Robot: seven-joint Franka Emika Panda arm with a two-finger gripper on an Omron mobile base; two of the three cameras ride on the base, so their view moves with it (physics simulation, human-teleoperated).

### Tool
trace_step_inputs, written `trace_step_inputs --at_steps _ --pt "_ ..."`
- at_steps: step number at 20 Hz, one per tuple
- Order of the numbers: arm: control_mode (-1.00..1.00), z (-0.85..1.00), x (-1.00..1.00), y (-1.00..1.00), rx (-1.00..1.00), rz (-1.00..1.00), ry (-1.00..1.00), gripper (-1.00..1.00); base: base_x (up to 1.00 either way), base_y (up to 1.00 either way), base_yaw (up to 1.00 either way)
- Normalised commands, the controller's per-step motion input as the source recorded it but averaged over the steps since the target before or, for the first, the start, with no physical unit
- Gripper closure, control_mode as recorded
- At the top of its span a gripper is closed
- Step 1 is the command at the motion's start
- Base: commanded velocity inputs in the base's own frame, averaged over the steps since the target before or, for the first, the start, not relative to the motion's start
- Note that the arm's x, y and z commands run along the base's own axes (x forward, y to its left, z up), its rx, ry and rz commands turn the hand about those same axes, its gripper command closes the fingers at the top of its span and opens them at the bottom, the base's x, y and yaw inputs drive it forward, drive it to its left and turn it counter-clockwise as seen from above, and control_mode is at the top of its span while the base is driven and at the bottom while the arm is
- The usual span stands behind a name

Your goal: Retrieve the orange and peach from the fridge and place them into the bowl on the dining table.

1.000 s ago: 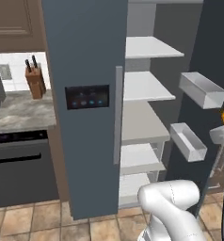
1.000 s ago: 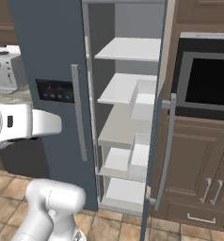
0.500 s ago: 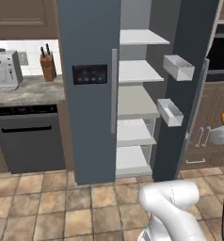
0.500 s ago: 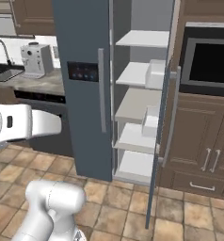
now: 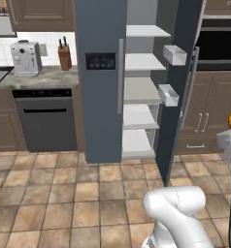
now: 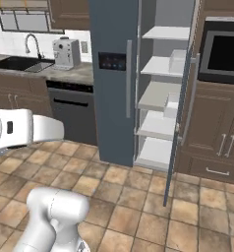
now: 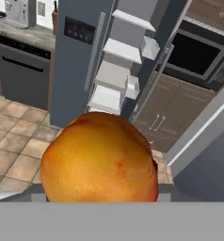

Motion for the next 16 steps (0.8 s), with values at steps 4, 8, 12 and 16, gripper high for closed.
trace_step_inputs --at_steps 4,8,12,16 --pt "1.00 0.00 0.00 0.00 0.00 0.00 0.00 1.00 -1.00 0.00 0.15" --pt "1.00 0.00 0.00 0.00 0.00 0.00 0.00 1.00 -1.00 0.00 0.15" --pt "1.00 0.00 0.00 0.00 0.00 0.00 0.00 1.00 -1.00 0.00 0.16" --pt "1.00 0.00 0.00 0.00 0.00 0.00 0.00 1.00 -1.00 0.00 0.15"
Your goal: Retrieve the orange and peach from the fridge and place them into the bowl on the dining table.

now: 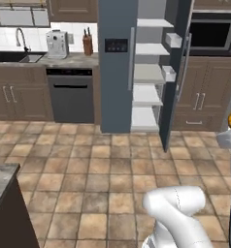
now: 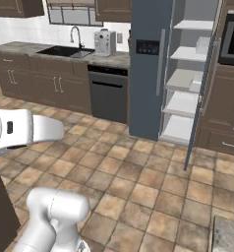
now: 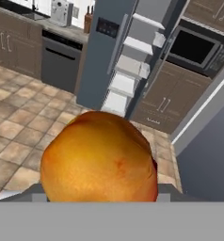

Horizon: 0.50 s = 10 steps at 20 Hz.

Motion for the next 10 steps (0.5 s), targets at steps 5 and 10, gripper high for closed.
trace_step_inputs --at_steps 5,10 --pt "1.00 0.00 0.00 0.00 0.00 0.00 0.00 1.00 -1.00 0.00 0.12" --pt "1.00 0.00 0.00 0.00 0.00 0.00 0.00 1.00 -1.00 0.05 0.09"
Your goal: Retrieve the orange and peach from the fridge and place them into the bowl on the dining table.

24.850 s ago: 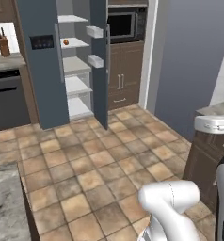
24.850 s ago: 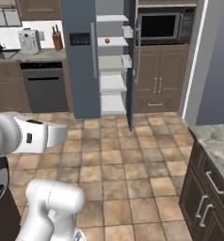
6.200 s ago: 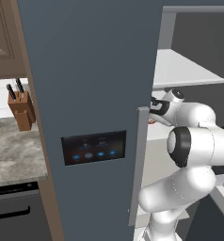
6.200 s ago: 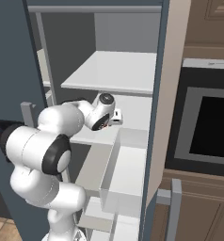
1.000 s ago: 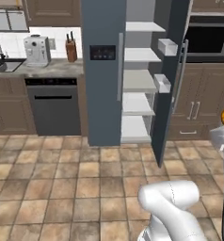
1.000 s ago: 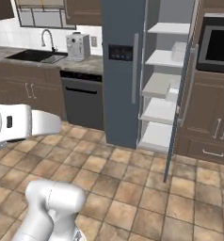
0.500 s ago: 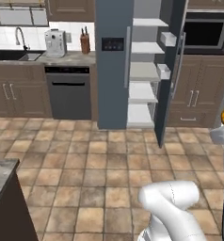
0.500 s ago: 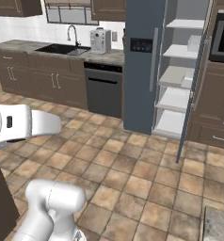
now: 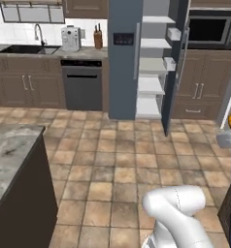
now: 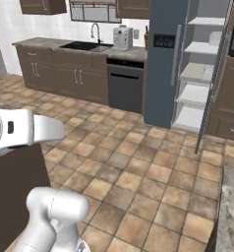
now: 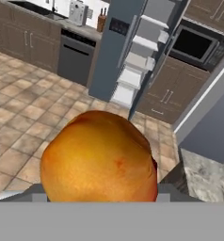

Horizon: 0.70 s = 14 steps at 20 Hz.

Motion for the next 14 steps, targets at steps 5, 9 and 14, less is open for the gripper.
trace_step_inputs --at_steps 5,9,14 --pt "1.00 0.00 0.00 0.00 0.00 0.00 0.00 1.00 -1.00 0.26 0.01" --pt "1.00 0.00 0.00 0.00 0.00 0.00 0.00 1.00 -1.00 0.32 0.00" --pt "1.00 0.00 0.00 0.00 0.00 0.00 0.00 1.00 -0.87 0.52 0.00"
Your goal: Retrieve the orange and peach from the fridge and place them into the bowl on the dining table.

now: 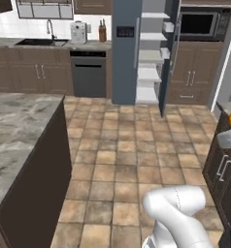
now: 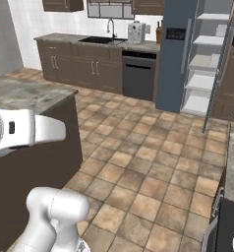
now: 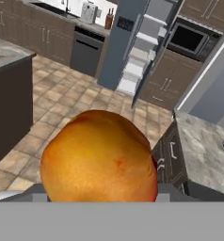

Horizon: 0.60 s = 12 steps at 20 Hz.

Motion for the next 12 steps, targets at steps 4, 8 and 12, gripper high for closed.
trace_step_inputs --at_steps 4,8,12 --pt "1.00 0.00 0.00 0.00 0.00 0.00 0.00 1.00 -0.71 0.71 0.00" --pt "1.00 0.00 0.00 0.00 0.00 0.00 0.00 1.00 -0.69 0.75 0.06" --pt "1.00 0.00 0.00 0.00 0.00 0.00 0.00 1.00 -0.64 0.66 0.25"
